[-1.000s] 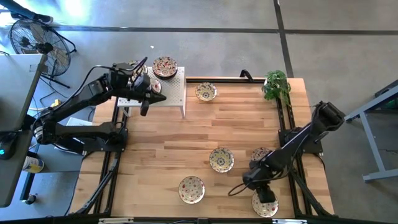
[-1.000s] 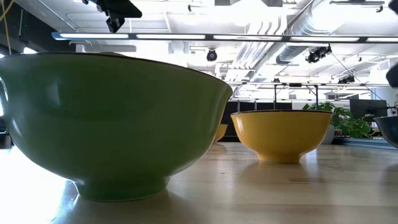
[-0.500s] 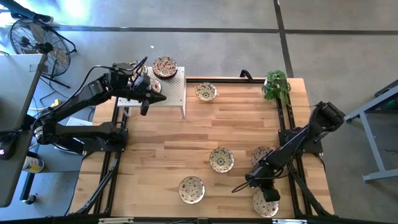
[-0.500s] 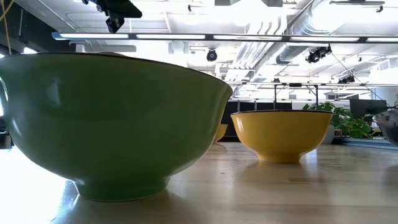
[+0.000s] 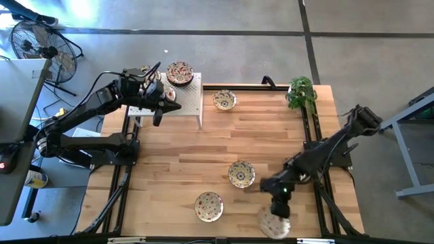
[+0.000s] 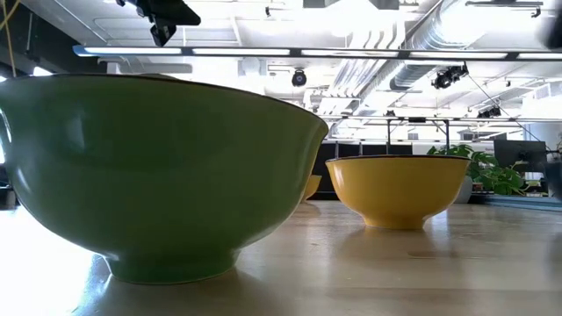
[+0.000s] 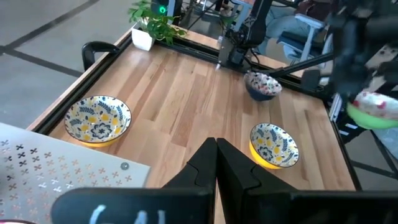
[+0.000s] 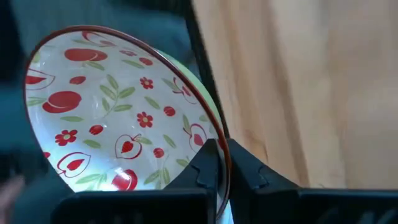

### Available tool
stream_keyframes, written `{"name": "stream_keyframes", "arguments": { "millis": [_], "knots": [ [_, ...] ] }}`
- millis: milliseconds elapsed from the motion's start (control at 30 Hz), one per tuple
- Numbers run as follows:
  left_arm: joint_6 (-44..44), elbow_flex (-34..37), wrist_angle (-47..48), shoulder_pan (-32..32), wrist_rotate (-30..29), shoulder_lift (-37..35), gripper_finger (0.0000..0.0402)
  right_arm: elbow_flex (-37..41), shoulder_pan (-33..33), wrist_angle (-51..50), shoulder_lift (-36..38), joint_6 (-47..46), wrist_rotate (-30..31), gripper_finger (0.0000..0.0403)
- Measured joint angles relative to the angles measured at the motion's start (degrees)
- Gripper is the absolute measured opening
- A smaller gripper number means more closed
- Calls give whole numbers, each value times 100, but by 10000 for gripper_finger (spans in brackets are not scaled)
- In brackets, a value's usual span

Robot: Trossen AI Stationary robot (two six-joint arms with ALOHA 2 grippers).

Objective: Pick & Place Mini bowls
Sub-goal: Stack the green patterned bowl on the stacked green patterned bowls on the shelf

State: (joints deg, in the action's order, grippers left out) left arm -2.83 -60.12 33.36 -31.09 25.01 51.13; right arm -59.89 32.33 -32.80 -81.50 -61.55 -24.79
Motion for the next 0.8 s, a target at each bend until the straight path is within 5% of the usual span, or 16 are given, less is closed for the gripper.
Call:
{"name": "stream_keyframes", "arguments": {
  "millis": [300, 567, 800],
  "knots": [
    [2, -2, -2, 0, -10, 0, 0, -2299, -1922, -2245, -271, 442, 1352, 5],
    [-41, -2, 0, 0, -141, -4, 0, -3258, -3442, -2287, -1802, 724, 1897, 6],
    [-44, -9, 291, 0, -325, -211, 0, -3393, -3877, -1805, -2967, 190, 1560, 7]
  ]
}}
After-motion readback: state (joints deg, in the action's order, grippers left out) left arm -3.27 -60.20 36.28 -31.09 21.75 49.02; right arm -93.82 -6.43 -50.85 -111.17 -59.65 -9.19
